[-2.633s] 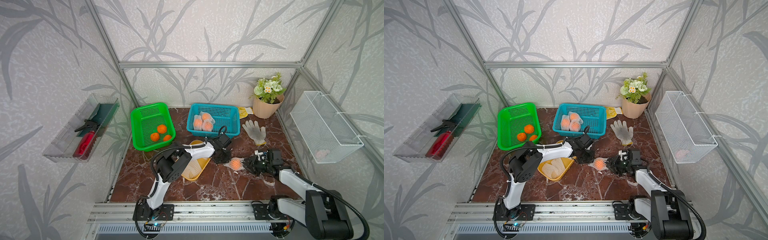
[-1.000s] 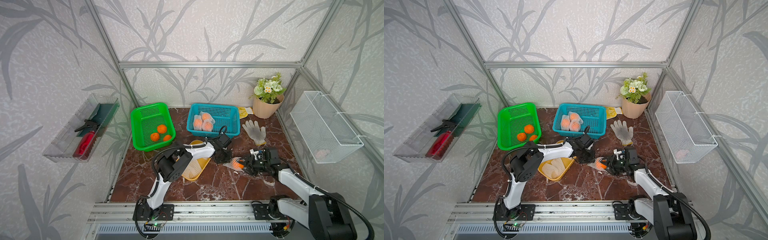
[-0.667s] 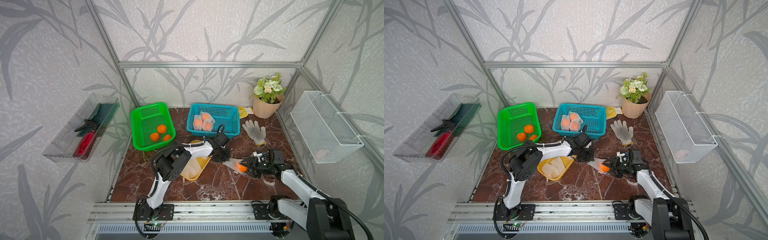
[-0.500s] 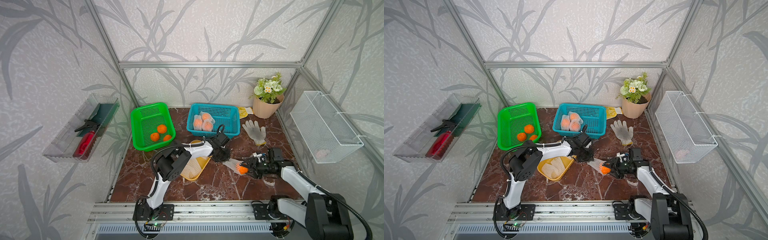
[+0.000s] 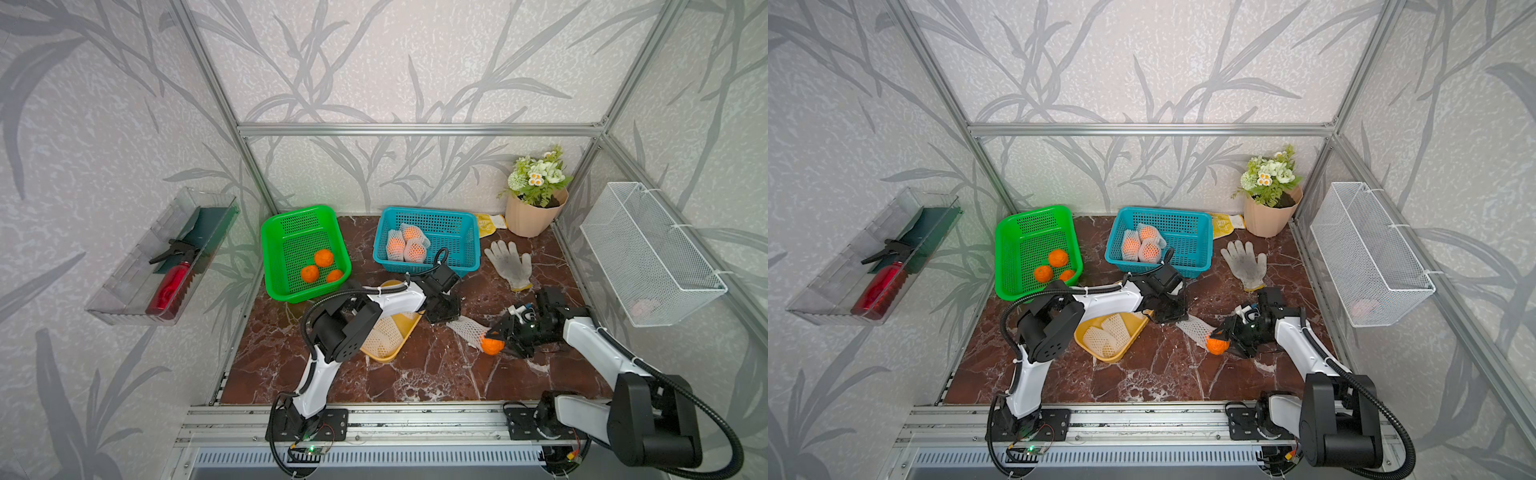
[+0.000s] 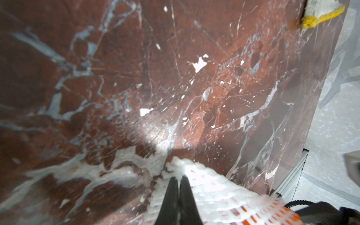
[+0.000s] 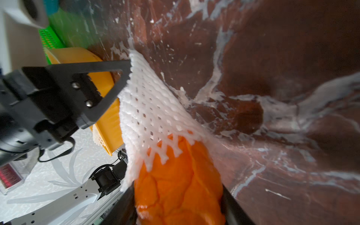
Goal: Remove foam nets from oranges
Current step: Remove the foam net from the orange, then place the foam net into the storage box.
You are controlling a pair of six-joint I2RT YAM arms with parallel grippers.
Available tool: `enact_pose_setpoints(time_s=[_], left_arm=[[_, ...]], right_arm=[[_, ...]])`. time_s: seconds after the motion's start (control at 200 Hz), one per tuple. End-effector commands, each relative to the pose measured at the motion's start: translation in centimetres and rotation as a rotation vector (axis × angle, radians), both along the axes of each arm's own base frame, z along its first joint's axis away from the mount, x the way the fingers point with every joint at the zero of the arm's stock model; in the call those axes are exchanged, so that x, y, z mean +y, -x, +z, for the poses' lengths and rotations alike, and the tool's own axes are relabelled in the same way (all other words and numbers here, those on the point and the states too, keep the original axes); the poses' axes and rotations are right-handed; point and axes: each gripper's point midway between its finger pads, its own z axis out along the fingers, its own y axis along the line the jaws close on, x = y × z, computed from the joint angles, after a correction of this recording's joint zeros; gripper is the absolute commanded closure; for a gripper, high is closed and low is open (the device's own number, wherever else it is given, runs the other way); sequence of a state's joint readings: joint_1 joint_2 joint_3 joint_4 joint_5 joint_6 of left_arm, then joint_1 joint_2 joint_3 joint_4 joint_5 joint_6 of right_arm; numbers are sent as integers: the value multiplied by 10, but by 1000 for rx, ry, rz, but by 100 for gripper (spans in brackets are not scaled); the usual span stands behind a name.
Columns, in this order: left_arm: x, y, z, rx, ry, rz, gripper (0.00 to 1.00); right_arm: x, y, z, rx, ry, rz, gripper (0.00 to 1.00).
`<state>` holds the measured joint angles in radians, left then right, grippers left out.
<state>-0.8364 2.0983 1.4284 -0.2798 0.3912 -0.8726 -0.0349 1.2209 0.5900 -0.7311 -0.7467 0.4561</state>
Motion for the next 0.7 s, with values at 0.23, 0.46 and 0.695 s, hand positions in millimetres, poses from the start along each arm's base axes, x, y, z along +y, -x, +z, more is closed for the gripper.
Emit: enact_pose_setpoints(time_s=[0.23,0.46,0.695], left_arm=[[-18,-16,73,-123,125,-2,100],[-15,-18,95,-173,118,-20,100],[-5,-20,109,-214,91,-27,100]], right_arm=[[-20,2,-11,26,146,-8,45],[-26,-2,-12,14,185,-27,33],[-26,-12,10,-49,180,-52,18]])
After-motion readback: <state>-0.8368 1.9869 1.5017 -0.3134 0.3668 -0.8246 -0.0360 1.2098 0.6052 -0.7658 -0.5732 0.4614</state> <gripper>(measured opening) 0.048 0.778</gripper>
